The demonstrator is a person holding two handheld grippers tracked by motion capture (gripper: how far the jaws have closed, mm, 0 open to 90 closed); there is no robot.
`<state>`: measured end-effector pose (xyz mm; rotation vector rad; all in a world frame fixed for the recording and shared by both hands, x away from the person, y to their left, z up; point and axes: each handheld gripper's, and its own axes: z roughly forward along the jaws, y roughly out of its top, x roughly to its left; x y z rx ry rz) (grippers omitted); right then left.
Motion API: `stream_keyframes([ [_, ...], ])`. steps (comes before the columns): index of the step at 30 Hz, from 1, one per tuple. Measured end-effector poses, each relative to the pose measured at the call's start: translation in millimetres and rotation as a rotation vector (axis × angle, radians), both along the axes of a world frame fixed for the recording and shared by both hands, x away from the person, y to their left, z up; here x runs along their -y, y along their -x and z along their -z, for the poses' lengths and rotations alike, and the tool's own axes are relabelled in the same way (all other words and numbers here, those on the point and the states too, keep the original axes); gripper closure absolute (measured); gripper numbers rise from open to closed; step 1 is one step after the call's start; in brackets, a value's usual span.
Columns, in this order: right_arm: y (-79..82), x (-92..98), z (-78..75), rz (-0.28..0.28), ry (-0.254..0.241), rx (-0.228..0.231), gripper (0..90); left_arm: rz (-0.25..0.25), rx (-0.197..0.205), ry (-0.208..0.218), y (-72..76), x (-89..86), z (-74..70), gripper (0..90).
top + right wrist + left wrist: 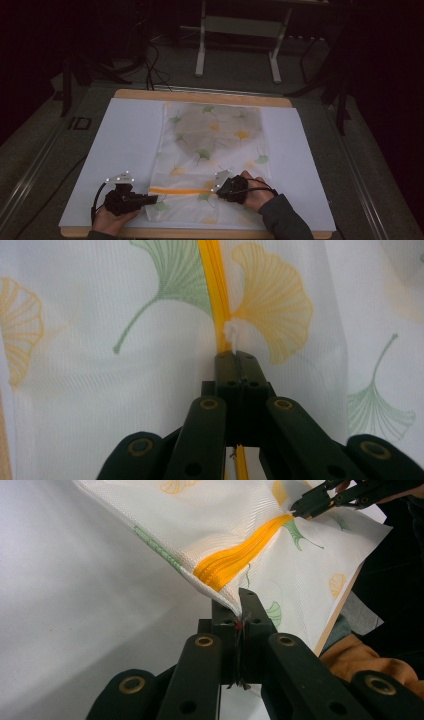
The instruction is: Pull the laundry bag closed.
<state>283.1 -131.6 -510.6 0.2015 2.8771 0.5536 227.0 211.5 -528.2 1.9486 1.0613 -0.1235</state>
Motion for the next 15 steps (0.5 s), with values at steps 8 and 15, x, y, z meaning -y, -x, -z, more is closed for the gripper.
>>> stream_keyframes([
  [8, 1.2, 8.6, 0.1, 0.012, -0.003, 0.004, 90.0, -0.004, -0.002, 0.001, 0.2, -0.2, -0.2, 88.1],
  [15, 0.9, 16.7, -0.1, 0.029, -0.001, 0.004, 90.0, -0.005, -0.001, 0.003, 0.3, -0.8, -0.3, 88.1],
])
